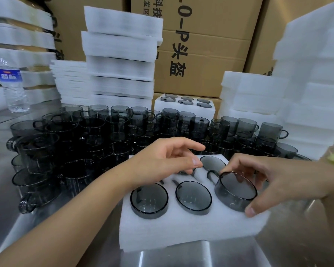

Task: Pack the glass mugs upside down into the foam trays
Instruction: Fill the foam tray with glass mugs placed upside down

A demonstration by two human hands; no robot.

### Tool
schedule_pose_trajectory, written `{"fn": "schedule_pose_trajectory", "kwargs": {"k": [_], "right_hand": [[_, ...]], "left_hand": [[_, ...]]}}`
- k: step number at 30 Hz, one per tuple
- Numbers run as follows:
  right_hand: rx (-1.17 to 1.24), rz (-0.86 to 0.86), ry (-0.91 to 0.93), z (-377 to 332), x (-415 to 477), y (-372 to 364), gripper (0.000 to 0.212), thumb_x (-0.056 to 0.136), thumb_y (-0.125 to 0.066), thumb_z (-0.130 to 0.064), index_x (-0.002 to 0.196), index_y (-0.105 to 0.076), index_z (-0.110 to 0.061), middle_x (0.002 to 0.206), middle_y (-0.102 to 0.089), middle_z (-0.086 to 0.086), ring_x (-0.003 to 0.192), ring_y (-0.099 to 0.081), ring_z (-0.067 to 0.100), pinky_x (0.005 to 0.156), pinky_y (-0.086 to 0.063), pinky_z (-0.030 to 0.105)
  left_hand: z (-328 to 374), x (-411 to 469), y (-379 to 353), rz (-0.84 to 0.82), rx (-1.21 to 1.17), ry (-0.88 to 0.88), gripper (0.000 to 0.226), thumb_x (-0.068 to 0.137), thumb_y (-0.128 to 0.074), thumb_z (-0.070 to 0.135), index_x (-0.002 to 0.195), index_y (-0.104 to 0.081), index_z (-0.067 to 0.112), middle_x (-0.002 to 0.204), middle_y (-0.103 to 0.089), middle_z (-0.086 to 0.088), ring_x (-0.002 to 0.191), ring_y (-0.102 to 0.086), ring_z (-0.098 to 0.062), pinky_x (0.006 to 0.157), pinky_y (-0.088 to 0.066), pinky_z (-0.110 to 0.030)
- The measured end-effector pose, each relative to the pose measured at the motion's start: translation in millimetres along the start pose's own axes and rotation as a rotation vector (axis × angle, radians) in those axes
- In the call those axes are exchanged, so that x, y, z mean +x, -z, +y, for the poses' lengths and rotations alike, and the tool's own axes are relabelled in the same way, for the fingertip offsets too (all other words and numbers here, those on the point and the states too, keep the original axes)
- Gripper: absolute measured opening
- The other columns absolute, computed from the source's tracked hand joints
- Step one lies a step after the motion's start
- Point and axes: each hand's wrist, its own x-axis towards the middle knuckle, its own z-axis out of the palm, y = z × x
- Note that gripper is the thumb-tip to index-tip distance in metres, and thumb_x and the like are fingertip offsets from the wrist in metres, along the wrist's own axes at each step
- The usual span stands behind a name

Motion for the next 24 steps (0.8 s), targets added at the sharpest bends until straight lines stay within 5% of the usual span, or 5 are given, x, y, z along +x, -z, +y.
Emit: {"fn": "schedule_pose_trajectory", "kwargs": {"k": [4,9,15,24], "right_hand": [[0.009,-0.007,0.014,0.0,0.3,-0.1,0.069,0.046,-0.084,-0.053,0.107,-0.052,-0.053,0.097,-0.059,-0.01,0.084,-0.057,0.009,0.079,-0.049,0.033],[0.008,-0.012,0.017,1.8,2.3,0.4,0.07,0.046,-0.084,-0.054,0.109,-0.052,-0.053,0.097,-0.058,-0.011,0.086,-0.058,0.008,0.081,-0.049,0.035],[0.004,-0.024,0.02,1.1,2.7,1.7,0.069,0.046,-0.084,-0.054,0.108,-0.053,-0.054,0.095,-0.059,-0.013,0.079,-0.057,0.004,0.073,-0.046,0.024],[-0.009,-0.042,0.014,4.2,3.2,0.7,0.07,0.048,-0.082,-0.059,0.11,-0.049,-0.059,0.097,-0.059,-0.014,0.085,-0.058,0.007,0.082,-0.049,0.037]], "left_hand": [[-0.1,0.0,-1.2,-0.021,0.029,0.005,0.032,0.083,-0.065,0.023,0.115,-0.063,0.027,0.1,-0.073,0.005,0.092,-0.068,-0.008,0.086,-0.052,-0.022],[2.5,-0.7,-3.7,-0.076,0.119,0.024,0.028,0.085,-0.069,0.019,0.111,-0.065,0.03,0.097,-0.072,0.012,0.084,-0.065,0.001,0.071,-0.045,-0.009],[1.5,0.7,-5.2,-0.085,0.201,0.023,0.029,0.08,-0.071,0.028,0.108,-0.065,0.035,0.1,-0.071,0.012,0.088,-0.065,-0.003,0.071,-0.044,-0.011],[2.7,5.9,-6.8,-0.121,0.384,0.067,0.044,0.076,-0.074,0.047,0.117,-0.058,0.043,0.101,-0.059,0.021,0.083,-0.058,0.005,0.075,-0.044,-0.012]]}}
